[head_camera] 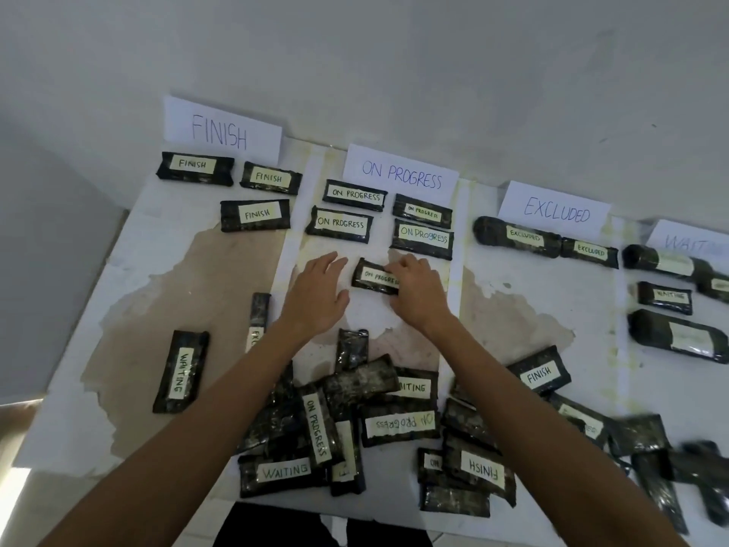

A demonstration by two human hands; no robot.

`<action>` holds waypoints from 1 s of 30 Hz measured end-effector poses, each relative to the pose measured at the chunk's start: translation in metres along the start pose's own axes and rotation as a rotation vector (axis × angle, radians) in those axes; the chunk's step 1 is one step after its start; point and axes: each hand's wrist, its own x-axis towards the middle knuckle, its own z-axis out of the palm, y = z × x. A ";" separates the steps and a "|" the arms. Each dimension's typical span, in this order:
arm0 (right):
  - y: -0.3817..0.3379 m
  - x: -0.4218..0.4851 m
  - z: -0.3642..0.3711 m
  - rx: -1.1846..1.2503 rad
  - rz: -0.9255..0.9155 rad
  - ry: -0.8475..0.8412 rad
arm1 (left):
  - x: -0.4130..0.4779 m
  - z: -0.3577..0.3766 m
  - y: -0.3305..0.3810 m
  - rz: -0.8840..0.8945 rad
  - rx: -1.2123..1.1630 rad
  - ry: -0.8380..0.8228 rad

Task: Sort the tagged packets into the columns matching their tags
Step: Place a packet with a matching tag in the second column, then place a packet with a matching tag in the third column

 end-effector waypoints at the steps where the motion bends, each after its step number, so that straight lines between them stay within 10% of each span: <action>1: 0.010 0.002 0.000 -0.004 0.006 -0.009 | 0.006 0.007 0.004 0.007 0.009 -0.019; 19: 0.053 0.011 0.007 0.139 -0.097 0.121 | 0.028 0.039 0.016 -0.004 0.034 -0.029; 30: -0.008 -0.088 0.030 -0.024 -0.458 -0.374 | -0.086 0.040 0.011 -0.119 -0.076 -0.026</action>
